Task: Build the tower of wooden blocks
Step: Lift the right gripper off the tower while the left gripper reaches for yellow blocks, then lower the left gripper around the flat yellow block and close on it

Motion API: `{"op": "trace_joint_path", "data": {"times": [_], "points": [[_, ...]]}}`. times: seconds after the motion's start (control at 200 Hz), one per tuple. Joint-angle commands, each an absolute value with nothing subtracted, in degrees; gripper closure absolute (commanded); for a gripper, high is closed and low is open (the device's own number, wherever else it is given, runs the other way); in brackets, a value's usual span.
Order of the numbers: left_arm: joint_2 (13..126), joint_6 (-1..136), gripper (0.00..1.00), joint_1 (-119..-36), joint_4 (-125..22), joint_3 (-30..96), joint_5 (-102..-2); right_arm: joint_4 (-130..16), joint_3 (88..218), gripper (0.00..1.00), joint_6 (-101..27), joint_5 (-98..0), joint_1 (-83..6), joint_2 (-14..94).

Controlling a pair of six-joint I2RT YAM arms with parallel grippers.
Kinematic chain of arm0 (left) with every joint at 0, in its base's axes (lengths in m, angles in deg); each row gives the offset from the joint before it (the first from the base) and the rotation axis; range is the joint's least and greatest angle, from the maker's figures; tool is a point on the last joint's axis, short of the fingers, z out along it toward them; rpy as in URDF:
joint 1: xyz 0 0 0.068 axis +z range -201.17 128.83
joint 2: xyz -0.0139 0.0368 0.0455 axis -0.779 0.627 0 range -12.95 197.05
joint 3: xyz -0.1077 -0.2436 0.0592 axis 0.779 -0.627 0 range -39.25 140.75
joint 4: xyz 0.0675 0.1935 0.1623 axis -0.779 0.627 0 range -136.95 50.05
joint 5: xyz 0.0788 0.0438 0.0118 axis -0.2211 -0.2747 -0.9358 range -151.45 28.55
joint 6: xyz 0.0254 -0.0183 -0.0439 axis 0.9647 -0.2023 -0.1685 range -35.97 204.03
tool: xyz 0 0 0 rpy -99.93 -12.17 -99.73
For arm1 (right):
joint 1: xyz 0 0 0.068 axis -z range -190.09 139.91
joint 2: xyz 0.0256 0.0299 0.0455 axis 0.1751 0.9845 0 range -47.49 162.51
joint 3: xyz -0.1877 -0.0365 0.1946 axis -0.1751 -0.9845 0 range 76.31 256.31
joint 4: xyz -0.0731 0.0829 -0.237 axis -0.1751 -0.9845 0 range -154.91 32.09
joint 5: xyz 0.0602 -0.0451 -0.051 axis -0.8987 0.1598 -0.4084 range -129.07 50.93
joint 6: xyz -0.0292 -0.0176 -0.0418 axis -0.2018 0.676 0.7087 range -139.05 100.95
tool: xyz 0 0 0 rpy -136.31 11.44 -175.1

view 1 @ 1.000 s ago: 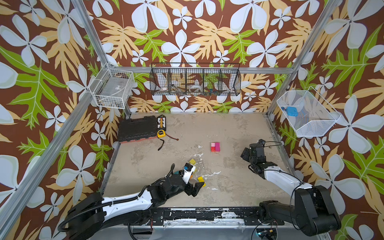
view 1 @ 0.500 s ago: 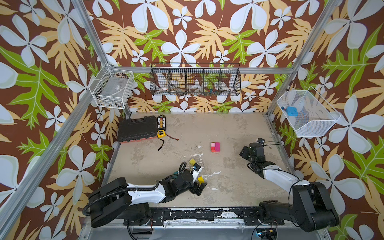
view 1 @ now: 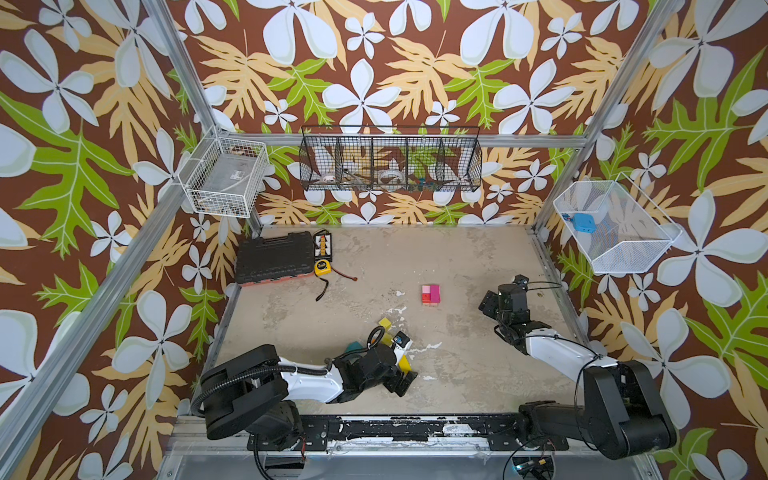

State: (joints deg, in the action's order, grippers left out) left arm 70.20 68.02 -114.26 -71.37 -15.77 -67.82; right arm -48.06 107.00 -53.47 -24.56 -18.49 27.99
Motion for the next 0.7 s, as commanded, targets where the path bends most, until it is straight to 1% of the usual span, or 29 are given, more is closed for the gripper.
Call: {"op": "trace_joint_path", "data": {"times": [0.0, 0.305, 0.521, 0.631, 0.696], "points": [[70.27, 68.64, 0.02, -115.56, -72.30, -15.26, -68.31, -47.66, 107.68, 0.22, -53.15, -24.48, -18.61, 28.51], [72.64, 68.67, 0.05, -116.71, -72.19, -14.38, -69.48, -48.06, 108.13, 0.23, -53.02, -24.56, -18.71, 29.07], [73.94, 69.38, 0.11, -117.41, -72.34, -13.46, -71.31, -48.15, 108.19, 0.23, -53.05, -24.56, -18.79, 29.12], [75.60, 70.48, 0.12, -117.46, -72.90, -12.89, -72.52, -48.24, 108.21, 0.23, -52.86, -24.69, -18.85, 29.27], [76.91, 71.00, 0.09, -117.45, -73.14, -12.38, -72.62, -48.24, 108.28, 0.23, -52.84, -24.74, -18.79, 29.29]]}}
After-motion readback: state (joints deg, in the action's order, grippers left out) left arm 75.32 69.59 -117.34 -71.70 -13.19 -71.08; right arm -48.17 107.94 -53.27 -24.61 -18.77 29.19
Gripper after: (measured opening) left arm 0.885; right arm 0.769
